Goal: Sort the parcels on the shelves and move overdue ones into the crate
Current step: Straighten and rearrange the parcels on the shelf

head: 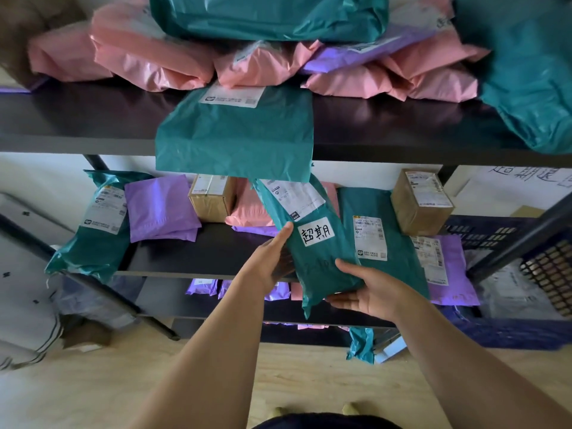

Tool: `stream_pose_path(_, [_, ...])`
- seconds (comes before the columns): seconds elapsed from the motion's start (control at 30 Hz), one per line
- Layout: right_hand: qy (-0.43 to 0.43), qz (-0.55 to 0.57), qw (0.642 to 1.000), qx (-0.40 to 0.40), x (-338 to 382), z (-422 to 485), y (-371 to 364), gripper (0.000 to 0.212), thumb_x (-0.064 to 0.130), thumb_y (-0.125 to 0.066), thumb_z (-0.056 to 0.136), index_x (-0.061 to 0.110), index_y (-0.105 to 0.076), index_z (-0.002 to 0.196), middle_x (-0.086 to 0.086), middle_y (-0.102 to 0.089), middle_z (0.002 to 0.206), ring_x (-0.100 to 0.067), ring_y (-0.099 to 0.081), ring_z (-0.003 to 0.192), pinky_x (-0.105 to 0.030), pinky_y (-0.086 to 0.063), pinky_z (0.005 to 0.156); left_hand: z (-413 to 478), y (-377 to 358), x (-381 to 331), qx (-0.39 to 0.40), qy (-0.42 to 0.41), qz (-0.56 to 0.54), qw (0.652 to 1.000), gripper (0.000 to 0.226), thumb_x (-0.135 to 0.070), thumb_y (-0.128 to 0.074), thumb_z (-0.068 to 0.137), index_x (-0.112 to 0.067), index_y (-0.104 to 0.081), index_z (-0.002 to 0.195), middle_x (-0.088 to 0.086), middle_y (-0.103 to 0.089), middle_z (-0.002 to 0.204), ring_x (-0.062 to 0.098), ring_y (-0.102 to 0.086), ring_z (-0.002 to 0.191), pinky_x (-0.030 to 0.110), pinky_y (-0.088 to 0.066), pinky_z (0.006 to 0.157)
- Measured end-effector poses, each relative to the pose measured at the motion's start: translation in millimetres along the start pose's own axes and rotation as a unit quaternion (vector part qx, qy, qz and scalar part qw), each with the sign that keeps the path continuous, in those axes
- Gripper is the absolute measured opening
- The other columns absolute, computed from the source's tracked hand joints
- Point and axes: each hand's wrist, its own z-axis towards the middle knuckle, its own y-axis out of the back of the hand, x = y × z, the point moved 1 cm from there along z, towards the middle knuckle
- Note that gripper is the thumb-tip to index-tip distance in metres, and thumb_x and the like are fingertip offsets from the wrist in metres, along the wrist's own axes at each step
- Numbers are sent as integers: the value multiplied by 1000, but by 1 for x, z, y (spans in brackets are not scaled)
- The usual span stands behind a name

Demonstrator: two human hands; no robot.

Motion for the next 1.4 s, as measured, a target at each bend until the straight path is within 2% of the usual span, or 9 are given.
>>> stream_pose_path(0.1, [-16,-33,999,18,-2,-1,-1,51,25,-77,76,11,-60,121,-16,-72,113,-38,-67,109,-54,-47,102,-4,-4,-1,-16,-15,-18,1000,47,-43,-72,85,-9,-66,118,10,-75,106,31,-71,100,47,-57,88])
stream_pose_path(0.27, [14,-108,994,21,6,3,-1,53,37,-79,70,18,-67,118,0,-74,113,-20,-65,114,-48,-42,109,-7,4,2,-3,-7,-22,1000,44,-33,-74,85,-7,-65,120,11,-74,109,29,-70,103,46,-55,94])
stream_pose_path(0.43, [68,-79,995,-4,21,10,-9,58,45,-76,76,16,-64,124,-6,-73,114,-25,-67,111,-48,-46,105,-16,6,13,37,32,30,998,42,-19,-73,86,-3,-62,123,15,-72,113,30,-66,112,43,-51,100])
stream_pose_path(0.5, [72,-63,995,-7,22,13,-10,62,40,-78,75,14,-61,128,-10,-73,114,-27,-68,109,-48,-48,103,-19,6,15,45,39,50,997,43,-20,-75,84,-4,-62,123,14,-72,113,29,-66,112,41,-53,97])
stream_pose_path(0.7, [78,-69,994,-27,14,9,-12,32,15,-71,87,15,-65,119,-6,-75,106,-27,-69,105,-47,-49,102,-29,4,7,49,24,27,998,40,-28,-72,86,-7,-65,119,14,-72,112,28,-67,108,41,-52,98])
stream_pose_path(0.83, [76,-36,996,-2,12,5,-14,35,12,-68,89,16,-63,123,-8,-74,110,-28,-68,107,-44,-53,94,-33,3,-2,28,21,-29,999,52,-39,-77,77,-6,-69,117,15,-71,115,31,-65,112,45,-48,104])
stream_pose_path(0.97, [93,-27,995,27,15,-1,-19,42,10,-67,88,17,-59,129,-9,-71,117,-28,-68,109,-36,-53,80,-40,-2,-9,38,30,-46,998,61,-48,-77,70,-8,-70,115,15,-72,113,32,-68,107,45,-51,96])
stream_pose_path(1.2, [139,-20,989,40,20,-22,-22,48,8,-69,82,12,-58,128,-11,-70,120,-29,-67,111,-42,-51,96,-55,-16,-10,59,-18,-110,992,42,-43,-62,90,-12,-67,118,11,-72,114,29,-68,108,45,-49,100])
stream_pose_path(1.4, [162,-11,986,33,21,-39,-27,58,17,-72,72,15,-59,129,-9,-70,121,-29,-66,114,-44,-48,101,-62,-17,-13,80,-61,-90,991,51,-41,-62,88,-11,-62,129,11,-70,119,28,-67,110,44,-49,100])
